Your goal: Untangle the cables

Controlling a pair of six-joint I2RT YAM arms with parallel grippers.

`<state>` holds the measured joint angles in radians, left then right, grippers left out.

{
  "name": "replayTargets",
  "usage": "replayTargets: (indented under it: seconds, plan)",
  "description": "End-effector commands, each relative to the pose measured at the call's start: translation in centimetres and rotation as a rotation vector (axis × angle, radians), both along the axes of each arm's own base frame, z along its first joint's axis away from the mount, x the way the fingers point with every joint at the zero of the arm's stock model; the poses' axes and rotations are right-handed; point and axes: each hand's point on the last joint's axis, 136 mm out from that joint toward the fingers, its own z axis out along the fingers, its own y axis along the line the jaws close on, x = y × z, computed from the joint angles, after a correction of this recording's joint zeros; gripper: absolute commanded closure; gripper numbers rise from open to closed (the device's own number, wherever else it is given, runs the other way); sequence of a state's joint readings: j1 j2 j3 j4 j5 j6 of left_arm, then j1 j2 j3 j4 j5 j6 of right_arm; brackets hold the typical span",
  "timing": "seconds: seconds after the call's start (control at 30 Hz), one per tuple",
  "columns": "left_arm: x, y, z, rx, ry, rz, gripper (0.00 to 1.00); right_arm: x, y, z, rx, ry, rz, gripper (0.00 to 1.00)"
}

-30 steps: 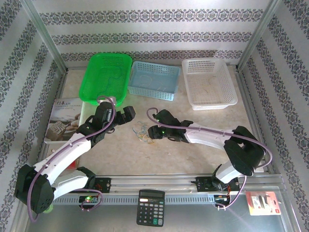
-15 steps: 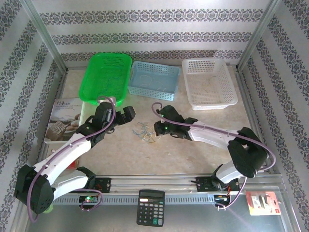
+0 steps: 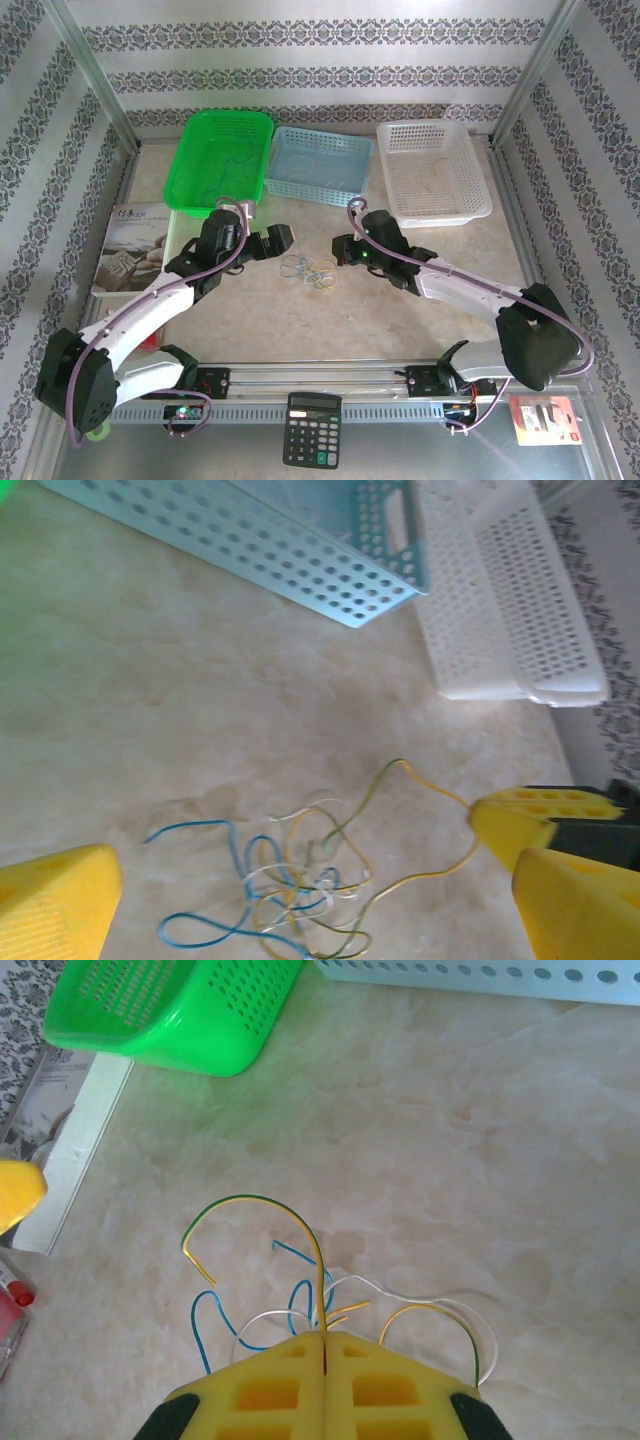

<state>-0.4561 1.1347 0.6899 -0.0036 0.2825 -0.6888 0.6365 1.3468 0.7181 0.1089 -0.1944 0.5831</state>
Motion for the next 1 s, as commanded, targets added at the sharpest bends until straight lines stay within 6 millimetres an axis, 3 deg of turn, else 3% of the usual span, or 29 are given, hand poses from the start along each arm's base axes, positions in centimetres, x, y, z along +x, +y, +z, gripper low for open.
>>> replayTargets:
  seconds: [0.0,0.2,0.4,0.97]
  plan:
    - [0.4,-1.6,0.9,-0.141,-0.009,-0.039,0.02,0.3,0.5,1.8,0.09,-0.049,0.0,1.0]
    - [1.1,-3.3,0.5,-0.305,0.034,-0.046,0.13,0.2,0.5,1.8,0.113,-0.059,0.003,1.0]
    - [1.3,-3.8,-0.7,-0.239,0.045,-0.096,0.21,0.1,0.7,1.9,0.123,-0.06,0.022,1.0]
    - [2.6,-5.2,-0.8,-0.211,0.02,-0.164,0.49,-0.2,0.9,2.2,0.152,-0.062,0.041,1.0]
